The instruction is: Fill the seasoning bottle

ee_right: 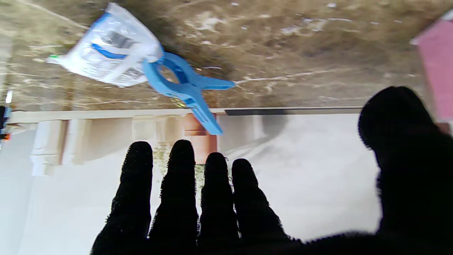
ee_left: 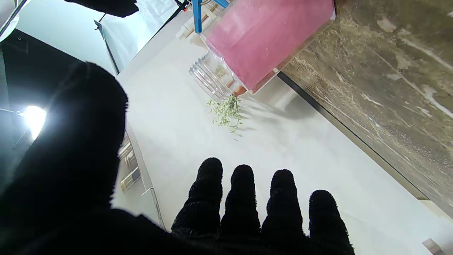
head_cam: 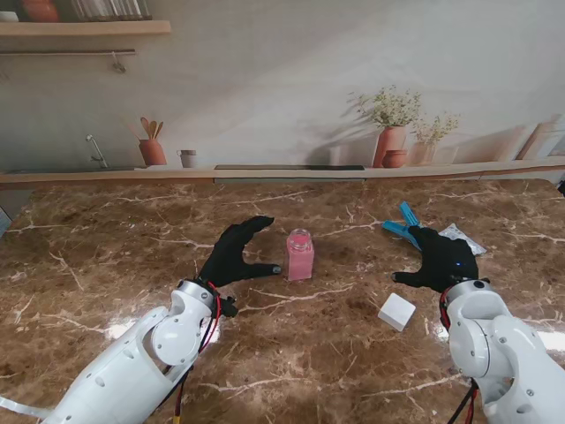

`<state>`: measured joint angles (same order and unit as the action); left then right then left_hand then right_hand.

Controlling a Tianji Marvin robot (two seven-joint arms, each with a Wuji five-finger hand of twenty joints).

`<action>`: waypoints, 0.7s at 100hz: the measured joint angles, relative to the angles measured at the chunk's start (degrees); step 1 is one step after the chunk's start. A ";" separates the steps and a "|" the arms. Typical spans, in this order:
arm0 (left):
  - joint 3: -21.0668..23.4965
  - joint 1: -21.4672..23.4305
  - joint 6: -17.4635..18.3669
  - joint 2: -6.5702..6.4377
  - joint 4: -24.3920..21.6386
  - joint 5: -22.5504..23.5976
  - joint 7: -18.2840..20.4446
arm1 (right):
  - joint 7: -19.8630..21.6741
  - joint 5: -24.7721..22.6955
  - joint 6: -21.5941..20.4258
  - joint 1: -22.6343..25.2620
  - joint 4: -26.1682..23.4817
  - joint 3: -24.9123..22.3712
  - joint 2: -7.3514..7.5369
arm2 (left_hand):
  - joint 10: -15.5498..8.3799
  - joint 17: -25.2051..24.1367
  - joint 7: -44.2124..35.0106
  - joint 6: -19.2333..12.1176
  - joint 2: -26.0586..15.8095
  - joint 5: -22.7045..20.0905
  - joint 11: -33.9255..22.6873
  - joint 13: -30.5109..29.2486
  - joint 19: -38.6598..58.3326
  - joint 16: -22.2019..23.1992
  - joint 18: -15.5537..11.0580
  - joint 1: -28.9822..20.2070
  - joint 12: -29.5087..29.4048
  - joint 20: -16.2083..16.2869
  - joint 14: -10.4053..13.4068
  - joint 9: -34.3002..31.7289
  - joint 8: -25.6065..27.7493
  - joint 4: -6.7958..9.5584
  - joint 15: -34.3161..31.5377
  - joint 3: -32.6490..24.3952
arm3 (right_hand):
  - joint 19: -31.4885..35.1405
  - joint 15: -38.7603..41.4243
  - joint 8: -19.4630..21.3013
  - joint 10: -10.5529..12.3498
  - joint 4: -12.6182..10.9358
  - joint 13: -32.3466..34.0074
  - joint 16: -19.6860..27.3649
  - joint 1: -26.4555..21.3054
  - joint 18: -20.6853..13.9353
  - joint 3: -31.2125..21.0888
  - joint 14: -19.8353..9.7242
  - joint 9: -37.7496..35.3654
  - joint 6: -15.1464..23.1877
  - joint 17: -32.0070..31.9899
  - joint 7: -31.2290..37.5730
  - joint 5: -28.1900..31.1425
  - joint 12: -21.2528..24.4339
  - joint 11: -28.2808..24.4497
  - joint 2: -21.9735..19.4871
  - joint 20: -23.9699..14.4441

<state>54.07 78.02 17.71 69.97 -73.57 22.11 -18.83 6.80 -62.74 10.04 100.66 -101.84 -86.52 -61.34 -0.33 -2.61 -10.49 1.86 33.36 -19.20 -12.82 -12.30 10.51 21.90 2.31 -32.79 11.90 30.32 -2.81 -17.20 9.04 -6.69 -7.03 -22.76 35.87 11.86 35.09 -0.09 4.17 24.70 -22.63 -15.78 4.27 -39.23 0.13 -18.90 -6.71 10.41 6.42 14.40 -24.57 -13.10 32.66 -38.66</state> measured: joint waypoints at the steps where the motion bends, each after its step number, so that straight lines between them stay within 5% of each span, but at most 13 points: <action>1: 0.02 0.09 0.07 0.00 -0.02 0.08 -0.03 | 0.15 -0.21 0.00 -0.10 0.21 -0.17 0.01 | 0.00 0.00 0.00 0.00 0.00 0.00 0.00 0.00 0.00 0.00 0.00 0.00 0.00 0.00 0.00 0.00 0.00 0.00 0.00 0.00 | -0.02 -0.26 0.00 0.00 0.00 0.00 0.18 -0.11 0.00 0.00 0.00 0.00 0.00 0.00 0.01 0.00 0.00 0.00 0.19 0.00; 11: 0.35 0.84 0.53 -0.01 -0.46 1.46 -0.21 | 2.04 -1.88 -0.36 -0.73 1.94 -2.43 0.16 | 0.00 0.00 0.00 0.02 0.00 0.00 0.00 0.00 0.05 -0.05 0.00 0.00 -0.01 -0.01 0.00 0.00 0.00 0.00 0.00 0.00 | -0.74 -1.53 -0.08 0.00 0.00 0.00 1.12 -5.68 0.00 0.41 0.00 0.00 0.18 -0.11 0.02 0.00 0.80 0.08 1.68 0.66; 13: 0.42 0.95 0.58 -0.02 -0.56 1.75 -0.24 | 2.47 -2.27 -0.45 -0.82 2.22 -2.89 0.22 | 0.00 0.00 0.00 0.02 0.00 0.00 0.00 0.00 0.05 -0.17 0.00 0.00 -0.01 -0.01 0.00 0.00 0.00 0.01 0.00 0.00 | -0.75 -1.87 -0.17 0.01 -1.42 0.00 1.70 -6.77 0.00 -0.75 0.00 0.00 0.27 -0.12 0.02 0.00 0.97 0.08 2.01 0.71; 27: 0.81 1.52 0.92 -0.11 -1.20 2.17 -0.39 | 6.76 -4.43 -0.37 -1.70 3.94 -5.08 1.02 | 0.00 0.00 -0.20 0.62 0.00 -1.32 0.00 0.00 0.20 -0.27 0.00 -0.01 -0.01 -0.02 0.00 -0.20 0.00 0.70 0.00 0.00 | -1.51 -2.95 -1.35 0.05 -2.16 -1.36 2.71 -11.66 -0.07 -23.80 0.21 0.24 4.05 -0.91 -0.77 0.00 2.16 0.83 7.38 1.42; 37: 0.75 1.66 1.61 -0.10 -1.15 2.20 -1.68 | 8.20 -6.56 -0.41 -2.57 5.66 -5.67 1.53 | 0.00 0.00 -0.10 0.66 0.00 -1.41 0.00 0.00 0.26 -0.27 0.00 -0.02 -0.01 -0.03 0.00 -0.20 0.00 0.70 0.00 -0.01 | -2.36 -3.98 -1.40 0.10 -2.16 -3.66 3.21 -16.80 -0.31 -32.57 0.33 2.15 7.84 -1.63 -3.06 -1.12 2.82 1.76 10.14 1.64; 56: 0.40 1.67 2.89 0.12 -0.45 2.40 -3.17 | 12.30 -11.05 -2.34 -5.94 10.51 -4.51 2.73 | 0.00 0.00 -0.20 0.75 -0.01 -2.00 0.00 0.00 0.86 -0.27 0.00 -0.02 -0.01 -0.03 0.00 -0.20 0.00 0.70 0.00 -0.38 | -3.63 -4.88 -1.64 0.10 -2.16 -5.66 5.36 -20.03 -0.79 -34.39 0.39 4.93 13.19 -2.20 -5.69 -3.51 4.74 2.43 11.91 2.18; 70: 0.46 1.69 3.75 0.17 -0.27 2.40 -3.14 | 11.85 -14.76 -4.92 -9.71 16.33 -1.79 3.65 | 0.00 0.00 -0.20 0.76 -0.02 -2.00 0.00 -0.01 0.88 -0.27 -0.01 -0.02 -0.01 -0.04 0.00 -0.20 0.00 0.70 0.00 -1.26 | -3.68 -5.03 -2.82 0.10 0.10 -7.15 6.93 -19.86 -1.49 -26.77 0.10 7.12 13.65 -2.35 -6.51 -4.71 7.03 3.43 13.49 2.79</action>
<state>54.53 79.71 21.46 70.14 -73.84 24.51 -21.97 18.64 -77.50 5.12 90.96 -85.51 -88.32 -57.69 -0.33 -2.61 -10.69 2.62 33.34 -21.20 -12.82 -12.31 11.39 21.64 2.30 -32.81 11.89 30.28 -2.81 -17.40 9.04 -5.99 -7.03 -24.02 32.20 6.83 32.27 0.01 4.27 17.56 -15.70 -35.65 2.78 -66.00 0.23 -11.78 6.94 8.06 -0.09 9.69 -17.54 -9.67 46.15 -35.87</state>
